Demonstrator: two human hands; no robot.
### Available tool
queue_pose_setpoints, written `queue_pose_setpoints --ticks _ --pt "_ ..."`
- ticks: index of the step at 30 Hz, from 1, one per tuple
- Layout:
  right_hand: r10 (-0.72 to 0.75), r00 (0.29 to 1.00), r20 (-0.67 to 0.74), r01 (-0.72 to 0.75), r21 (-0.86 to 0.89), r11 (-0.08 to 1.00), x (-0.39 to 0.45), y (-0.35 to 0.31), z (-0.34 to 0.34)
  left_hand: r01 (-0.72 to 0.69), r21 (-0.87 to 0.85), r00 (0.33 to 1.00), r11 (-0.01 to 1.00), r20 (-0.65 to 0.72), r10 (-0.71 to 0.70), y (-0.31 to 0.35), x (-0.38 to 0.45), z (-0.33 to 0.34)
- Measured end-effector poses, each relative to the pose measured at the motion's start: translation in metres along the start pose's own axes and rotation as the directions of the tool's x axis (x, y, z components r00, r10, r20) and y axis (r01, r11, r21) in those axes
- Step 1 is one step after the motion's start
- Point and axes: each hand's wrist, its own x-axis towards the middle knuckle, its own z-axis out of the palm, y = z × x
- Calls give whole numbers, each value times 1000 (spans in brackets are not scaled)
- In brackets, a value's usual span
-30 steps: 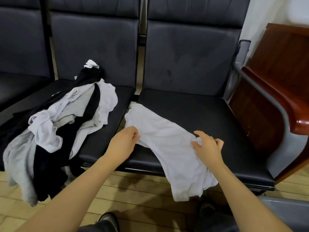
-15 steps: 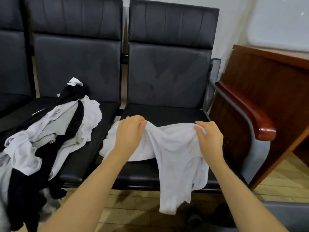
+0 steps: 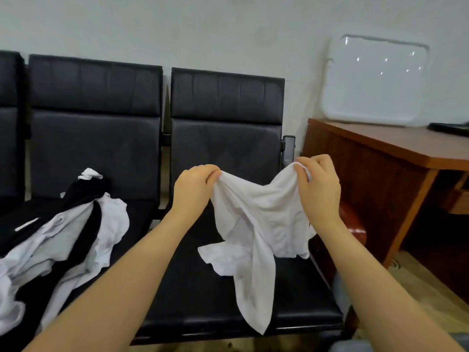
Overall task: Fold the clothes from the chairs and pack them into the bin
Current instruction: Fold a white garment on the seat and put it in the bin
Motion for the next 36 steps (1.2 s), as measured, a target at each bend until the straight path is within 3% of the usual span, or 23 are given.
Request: queue_pose_setpoints --ticks 4,7,10,12,14,17,20,24,30,34,36 --pt "-147 978 149 153 -27 988 -36 -5 15 173 -212 983 962 104 -153 -12 -29 -6" --pt "-165 919 358 167 25 986 -89 -14 32 373 -360 927 855 115 -356 -25 -61 -8" --pt "-156 788 595 120 101 988 -143 -20 49 541 -384 839 749 183 -512 -42 -88 -5" --pt "-128 659 742 -11 180 984 -169 -22 55 570 -291 820 769 251 -513 -51 -108 1" --pt "-109 620 777 -124 234 964 -184 -20 55 551 -181 819 815 303 -487 -56 -127 7" --pt "40 661 749 -248 168 954 -191 -9 52 388 31 842 921 394 -368 -55 -143 15" --pt "170 575 801 -319 28 947 -192 7 50 199 96 852 975 476 -221 -46 -151 20" --pt "224 491 842 -304 -76 950 -198 22 54 144 166 774 976 595 -215 -32 -172 34" --pt "220 483 848 -217 -128 968 -201 30 65 190 146 769 971 593 -239 -35 -185 50" --pt "196 593 781 -224 -74 972 -196 27 65 425 -20 801 905 474 -365 -41 -178 44" --pt "180 639 748 -315 40 948 -186 20 61 489 -86 794 868 456 -403 -45 -168 37"
